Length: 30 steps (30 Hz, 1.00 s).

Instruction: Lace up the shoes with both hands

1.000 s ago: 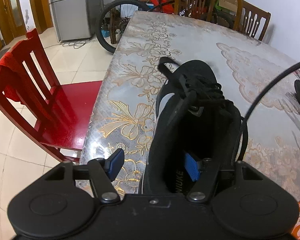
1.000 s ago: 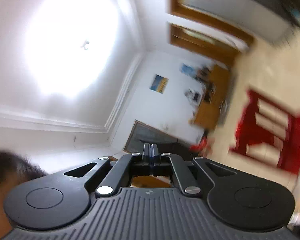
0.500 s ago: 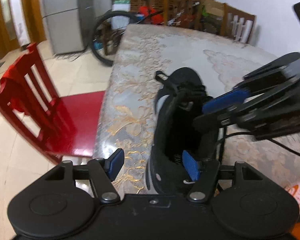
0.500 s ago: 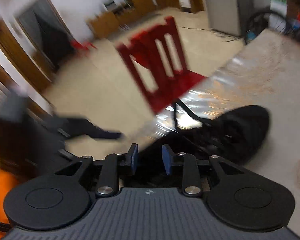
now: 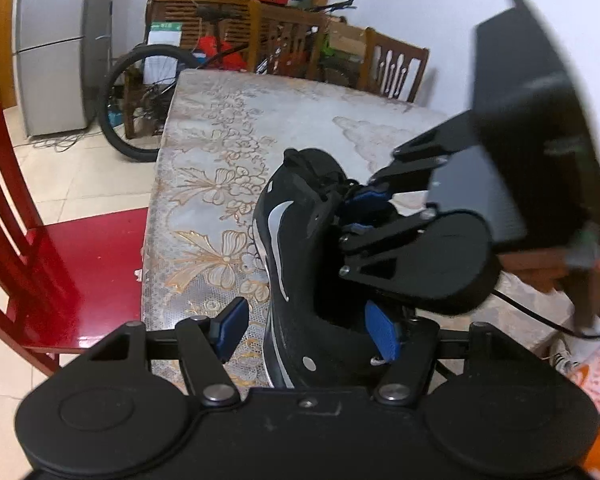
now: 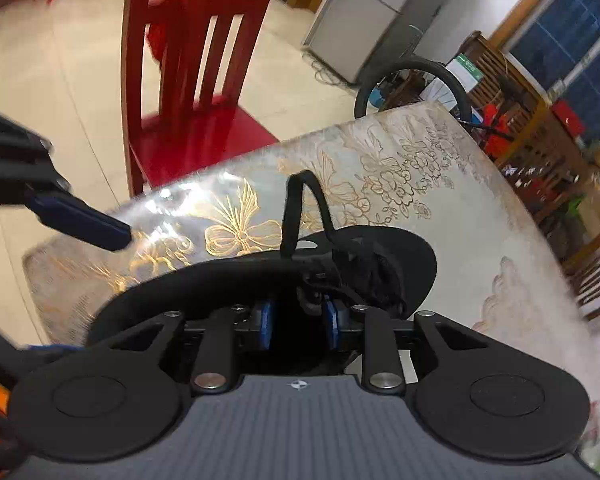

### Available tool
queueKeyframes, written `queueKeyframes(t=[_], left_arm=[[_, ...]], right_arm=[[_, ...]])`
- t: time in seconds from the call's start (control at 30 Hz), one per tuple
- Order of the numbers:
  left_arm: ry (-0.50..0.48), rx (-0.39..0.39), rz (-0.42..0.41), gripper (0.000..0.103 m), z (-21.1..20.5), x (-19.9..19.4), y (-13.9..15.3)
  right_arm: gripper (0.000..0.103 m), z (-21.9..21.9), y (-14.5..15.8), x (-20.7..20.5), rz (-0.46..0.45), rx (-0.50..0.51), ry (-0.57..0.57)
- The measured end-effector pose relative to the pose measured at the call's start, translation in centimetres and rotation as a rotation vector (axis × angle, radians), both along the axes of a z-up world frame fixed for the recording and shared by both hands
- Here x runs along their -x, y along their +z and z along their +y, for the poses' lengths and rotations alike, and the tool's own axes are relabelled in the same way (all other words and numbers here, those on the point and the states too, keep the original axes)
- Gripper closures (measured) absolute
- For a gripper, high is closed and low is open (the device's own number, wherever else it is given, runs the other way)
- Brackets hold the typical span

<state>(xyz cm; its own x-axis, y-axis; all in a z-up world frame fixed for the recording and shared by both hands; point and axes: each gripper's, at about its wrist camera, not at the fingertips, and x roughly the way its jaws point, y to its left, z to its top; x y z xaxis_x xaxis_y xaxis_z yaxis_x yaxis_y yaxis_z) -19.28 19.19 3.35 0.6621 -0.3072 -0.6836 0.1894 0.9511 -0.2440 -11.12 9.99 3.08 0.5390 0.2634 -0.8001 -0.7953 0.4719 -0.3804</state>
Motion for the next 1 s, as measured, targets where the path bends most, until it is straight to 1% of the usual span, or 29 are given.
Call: queueKeyframes(t=[0.03,0.07,0.1,0.13,0.17,0.2,0.27,0.37,0.4,0.47,0.5,0.57,0.6,0.67,0.7,0.77,0.8,0.87,0.9,0.93,0.97,1.0], left_arm=[[0.0,0.01,-0.003,0.041,0.4,0.3,0.3],[0.0,0.016,-0.002,0.041,0.8,0.6,0.5],[0.002,0.015,-0.002,0.041,1.2,0.8,0.8],[0.005,0.001,0.0,0.041,1.4,0.9,1.0],[0.008,-0.022,0.008,0.041,1.5,0.8,1.0],[0.014,-0.048,0.02,0.041,1.4,0.5,0.9],[0.026,-0.099,0.048,0.041,1.3,-0.1,0.7],[0.053,-0.128,0.096,0.041,1.1,-1.0,-0.1],[0.059,-0.13,0.106,0.041,1.0,-1.1,-0.2],[0.07,-0.138,0.108,0.041,0.8,-1.4,-0.2],[0.076,-0.144,0.109,0.041,0.7,-1.6,-0.3],[0.094,-0.146,0.116,0.041,0.7,-2.2,-0.5],[0.105,-0.145,0.12,0.041,0.8,-2.4,-0.6],[0.127,-0.154,0.122,0.042,0.7,-2.7,-0.6],[0.134,-0.16,0.124,0.042,0.8,-2.6,-0.5],[0.146,-0.183,0.12,0.043,0.4,-2.6,-0.4],[0.15,-0.193,0.118,0.043,0.3,-2.7,-0.3],[0.157,-0.203,0.118,0.043,0.2,-2.8,-0.3],[0.161,-0.201,0.119,0.043,0.2,-2.8,-0.3],[0.164,-0.197,0.121,0.043,0.3,-2.9,-0.2],[0.167,-0.193,0.122,0.043,0.3,-2.9,-0.2],[0.169,-0.193,0.122,0.043,0.3,-2.9,-0.1]], right_arm=[[0.075,0.1,-0.2,-0.1,0.011,0.02,0.016],[0.07,0.1,-0.3,-0.1,0.024,0.039,0.033],[0.067,0.3,-0.5,0.2,0.019,0.063,0.064],[0.062,0.4,-0.7,0.6,0.008,0.089,0.095],[0.056,0.5,-0.9,1.1,-0.005,0.116,0.124],[0.056,0.9,-1.3,1.4,-0.021,0.136,0.135],[0.056,1.1,-1.4,1.5,-0.045,0.15,0.12],[0.058,1.4,-1.8,1.3,-0.071,0.178,0.097],[0.063,1.6,-1.9,1.3,-0.079,0.188,0.09],[0.073,1.9,-2.3,1.2,-0.131,0.214,0.086],[0.076,1.9,-2.4,1.0,-0.134,0.21,0.081],[0.082,1.7,-1.7,0.3,-0.106,0.164,0.055],[0.084,1.4,-1.0,-0.2,-0.069,0.132,0.043],[0.084,0.3,1.1,-1.5,0.079,0.042,0.021],[0.089,-0.6,2.4,-2.4,0.185,-0.022,0.013],[0.095,-2.7,4.9,-3.9,0.352,-0.129,-0.012],[0.103,-3.9,6.1,-4.6,0.425,-0.196,-0.024],[0.103,-6.3,8.6,-5.6,0.6,-0.385,-0.044],[0.103,-7.2,9.9,-5.5,0.614,-0.44,-0.051],[0.103,-7.4,10.8,-5.2,0.567,-0.443,-0.04],[0.103,-7.2,11.0,-4.4,0.485,-0.397,-0.016],[0.098,-7.0,11.0,-3.5,0.397,-0.34,0.011]])
